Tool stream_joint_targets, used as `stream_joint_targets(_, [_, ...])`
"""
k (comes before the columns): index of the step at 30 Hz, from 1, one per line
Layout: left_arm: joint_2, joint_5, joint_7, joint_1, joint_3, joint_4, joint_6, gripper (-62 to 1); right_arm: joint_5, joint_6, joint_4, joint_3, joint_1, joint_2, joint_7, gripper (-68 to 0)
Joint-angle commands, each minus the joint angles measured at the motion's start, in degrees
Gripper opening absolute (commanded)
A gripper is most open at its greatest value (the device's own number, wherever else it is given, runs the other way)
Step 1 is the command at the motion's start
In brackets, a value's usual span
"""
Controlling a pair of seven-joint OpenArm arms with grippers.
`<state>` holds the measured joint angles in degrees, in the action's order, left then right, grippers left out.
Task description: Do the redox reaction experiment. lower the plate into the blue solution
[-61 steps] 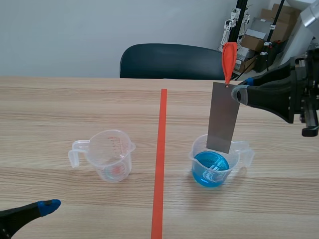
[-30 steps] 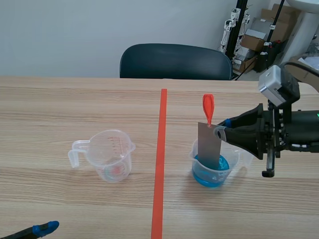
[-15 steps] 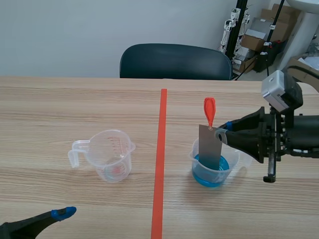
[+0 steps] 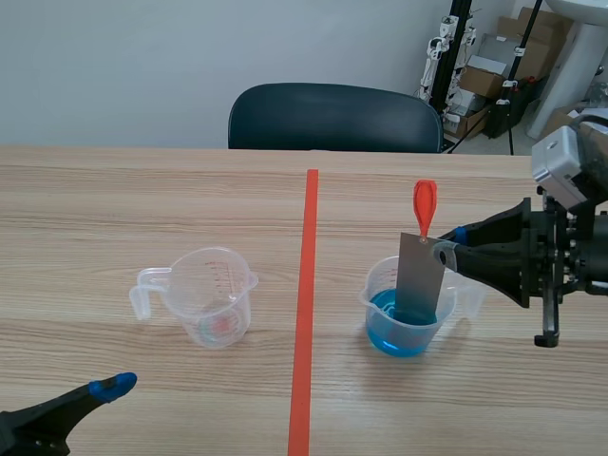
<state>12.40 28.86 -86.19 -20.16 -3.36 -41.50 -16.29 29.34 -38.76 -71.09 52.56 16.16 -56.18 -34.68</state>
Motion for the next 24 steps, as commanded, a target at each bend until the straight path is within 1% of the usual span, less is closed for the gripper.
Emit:
stream_joint_targets(1, [-0.2,-0.4,-2.8,0.0,0.0,-1.0,-0.1,1.4,0.6,-0.2,-0.7,-0.9,0.6,-0.6,-1.3,-66.9])
stream_joint_targets(10, [-0.2,-0.4,-2.8,0.3,0.0,-1.0,-0.1,1.4,0.6,0.0,-0.7,-0.9,0.6,-0.1,-2.2,-66.9])
stream_joint_targets(14, [-0.2,-0.4,-2.8,0.5,0.0,-1.0,-0.1,1.4,0.4,2.0,-0.7,-0.9,0.6,0.9,-2.1,-66.9])
stream_joint_targets(19, [-0.2,-0.4,-2.8,0.9,0.0,-1.0,-0.4,1.4,-0.1,1.9,-0.7,-0.9,0.6,1.7,-2.1,-66.9])
stream_joint_targets(22, [-0.2,-0.4,-2.8,1.0,0.0,-1.0,-1.4,1.4,-0.4,1.9,-0.7,-0.9,0.6,1.8,-2.1,-66.9])
stream_joint_targets(24, [-0.2,-0.4,-2.8,1.0,0.0,-1.0,-1.4,1.4,-0.4,1.9,-0.7,-0.9,0.6,1.8,-2.1,-66.9])
